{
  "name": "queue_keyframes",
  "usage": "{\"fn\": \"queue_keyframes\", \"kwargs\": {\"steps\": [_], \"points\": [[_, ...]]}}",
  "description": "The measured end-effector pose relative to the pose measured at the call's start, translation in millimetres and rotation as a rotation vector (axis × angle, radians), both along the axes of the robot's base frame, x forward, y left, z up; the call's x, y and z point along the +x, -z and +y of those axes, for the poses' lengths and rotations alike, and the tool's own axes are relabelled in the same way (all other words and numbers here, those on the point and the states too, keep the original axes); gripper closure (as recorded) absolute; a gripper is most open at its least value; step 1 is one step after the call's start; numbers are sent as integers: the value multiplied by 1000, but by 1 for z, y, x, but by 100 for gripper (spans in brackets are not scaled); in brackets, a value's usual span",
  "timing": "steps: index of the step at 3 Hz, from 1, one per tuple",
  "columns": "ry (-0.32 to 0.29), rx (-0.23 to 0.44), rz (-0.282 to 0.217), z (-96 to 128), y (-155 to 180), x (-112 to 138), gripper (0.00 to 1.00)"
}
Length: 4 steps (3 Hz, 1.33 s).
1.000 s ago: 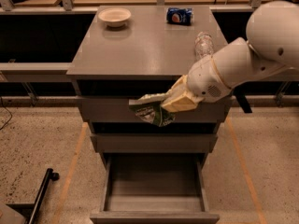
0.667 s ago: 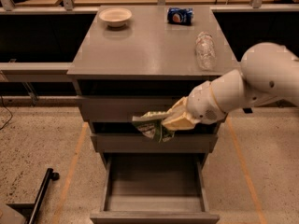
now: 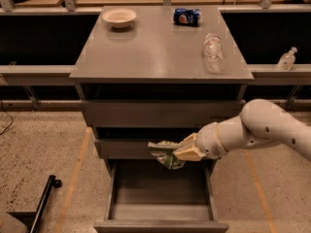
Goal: Place green jalapeno chip bag into bottom drawer
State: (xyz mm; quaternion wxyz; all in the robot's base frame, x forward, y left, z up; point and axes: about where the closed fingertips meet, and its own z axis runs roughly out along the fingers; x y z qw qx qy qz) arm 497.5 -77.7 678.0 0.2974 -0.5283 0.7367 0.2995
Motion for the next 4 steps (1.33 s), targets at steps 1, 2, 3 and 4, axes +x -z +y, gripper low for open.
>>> {"fn": "queue_keyframes", "kwargs": {"steps": [1,2,3,4], "points": [[11,14,19,0,15,3,100],[21,-6,36,1,22,1,100],[38,-7,102,3,71,4,100],[48,12,168,2,121,5,100]]}}
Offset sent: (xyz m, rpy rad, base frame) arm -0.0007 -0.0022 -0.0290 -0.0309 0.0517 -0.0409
